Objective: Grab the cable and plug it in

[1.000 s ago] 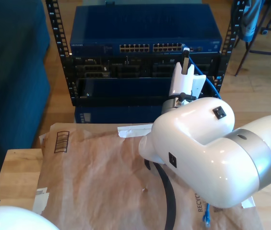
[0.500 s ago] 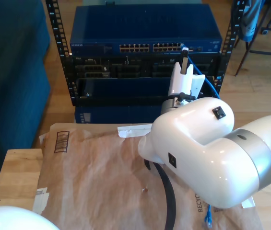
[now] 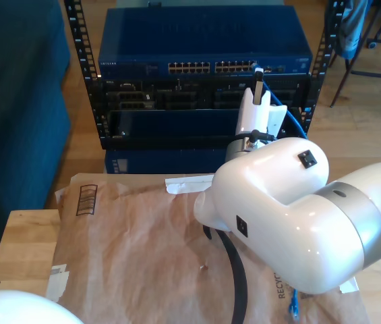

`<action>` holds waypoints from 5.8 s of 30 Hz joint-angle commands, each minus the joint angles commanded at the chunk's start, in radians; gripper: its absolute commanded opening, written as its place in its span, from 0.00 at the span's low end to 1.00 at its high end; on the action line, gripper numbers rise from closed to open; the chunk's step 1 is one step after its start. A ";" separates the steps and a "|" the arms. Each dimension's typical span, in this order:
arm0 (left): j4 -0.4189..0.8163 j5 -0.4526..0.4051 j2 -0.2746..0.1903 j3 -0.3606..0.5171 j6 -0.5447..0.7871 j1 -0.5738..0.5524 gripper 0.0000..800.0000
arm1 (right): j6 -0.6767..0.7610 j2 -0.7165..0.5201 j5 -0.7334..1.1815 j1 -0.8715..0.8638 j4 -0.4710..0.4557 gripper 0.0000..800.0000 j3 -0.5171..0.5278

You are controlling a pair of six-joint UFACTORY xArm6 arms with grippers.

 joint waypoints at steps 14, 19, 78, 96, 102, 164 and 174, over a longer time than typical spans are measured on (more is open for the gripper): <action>0.000 0.000 0.000 0.000 0.000 0.000 1.00 | 0.002 0.000 0.011 0.000 0.002 0.00 -0.003; 0.000 0.000 0.000 0.000 0.000 0.000 1.00 | 0.002 0.002 0.011 0.000 0.002 0.00 -0.014; 0.000 0.000 0.000 0.000 0.000 0.000 1.00 | 0.003 0.032 0.026 -0.002 0.000 0.00 -0.048; 0.000 0.000 0.000 0.000 0.000 0.000 1.00 | 0.002 0.032 0.032 0.000 0.000 0.00 -0.060; 0.000 0.000 0.000 0.000 0.000 0.000 1.00 | 0.003 0.032 0.035 -0.002 0.000 0.00 -0.064; 0.000 0.000 0.000 0.000 0.000 0.000 1.00 | 0.005 -0.950 1.287 -0.675 -0.417 0.99 0.628; 0.000 0.000 0.000 0.000 0.000 0.000 1.00 | -0.302 -1.005 1.890 -1.014 -0.565 0.99 0.529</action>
